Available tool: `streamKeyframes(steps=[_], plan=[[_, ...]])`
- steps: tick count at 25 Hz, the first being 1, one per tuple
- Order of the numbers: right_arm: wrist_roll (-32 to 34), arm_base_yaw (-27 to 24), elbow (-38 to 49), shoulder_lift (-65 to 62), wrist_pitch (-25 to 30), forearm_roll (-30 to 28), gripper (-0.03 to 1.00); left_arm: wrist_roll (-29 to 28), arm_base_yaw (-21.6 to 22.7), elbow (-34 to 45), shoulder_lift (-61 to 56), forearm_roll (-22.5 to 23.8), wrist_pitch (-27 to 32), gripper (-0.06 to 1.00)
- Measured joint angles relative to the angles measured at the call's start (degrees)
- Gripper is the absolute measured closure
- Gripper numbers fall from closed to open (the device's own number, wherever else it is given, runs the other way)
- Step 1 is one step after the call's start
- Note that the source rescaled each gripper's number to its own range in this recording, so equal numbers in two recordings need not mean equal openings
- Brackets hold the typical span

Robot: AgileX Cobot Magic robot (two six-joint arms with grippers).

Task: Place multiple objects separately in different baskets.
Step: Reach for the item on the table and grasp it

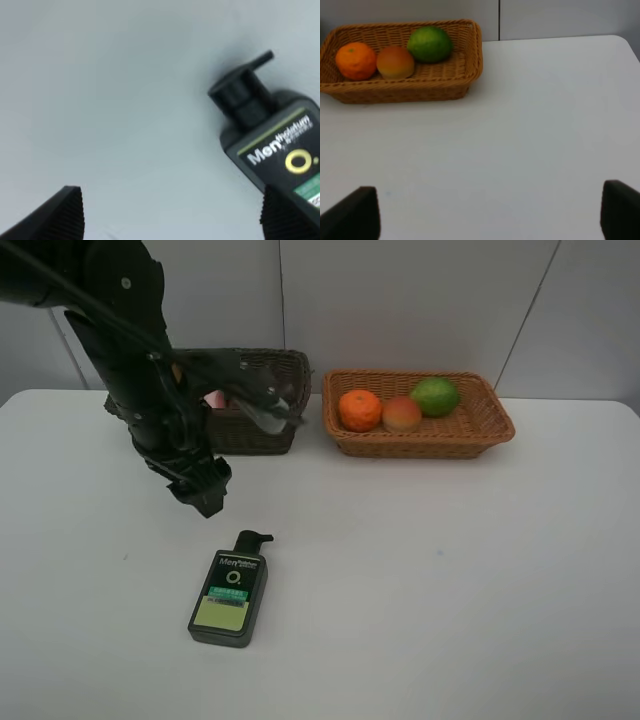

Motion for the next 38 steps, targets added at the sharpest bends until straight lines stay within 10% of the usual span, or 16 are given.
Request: streamKeyframes(steps=[6, 9, 16, 25, 38], plan=[[0.0, 0.0, 0.0, 0.0, 0.0, 0.0, 0.11, 43.51, -2.32, 0.0, 0.0, -0.13, 1.41, 0.02], [0.0, 0.0, 0.0, 0.0, 0.0, 0.0, 0.11, 56.17, -2.32, 0.0, 0.0, -0.07, 1.16, 0.02], [0.0, 0.0, 0.0, 0.0, 0.0, 0.0, 0.11, 63.89, -3.95, 1.48, 0.0, -1.12, -0.49, 0.02], [0.0, 0.0, 0.0, 0.0, 0.0, 0.0, 0.11, 90.98, -7.82, 5.9, 0.0, -0.23, -3.67, 0.02], [0.0, 0.0, 0.0, 0.0, 0.0, 0.0, 0.11, 96.48, -8.46, 6.02, 3.65, 9.35, -9.48, 0.02]])
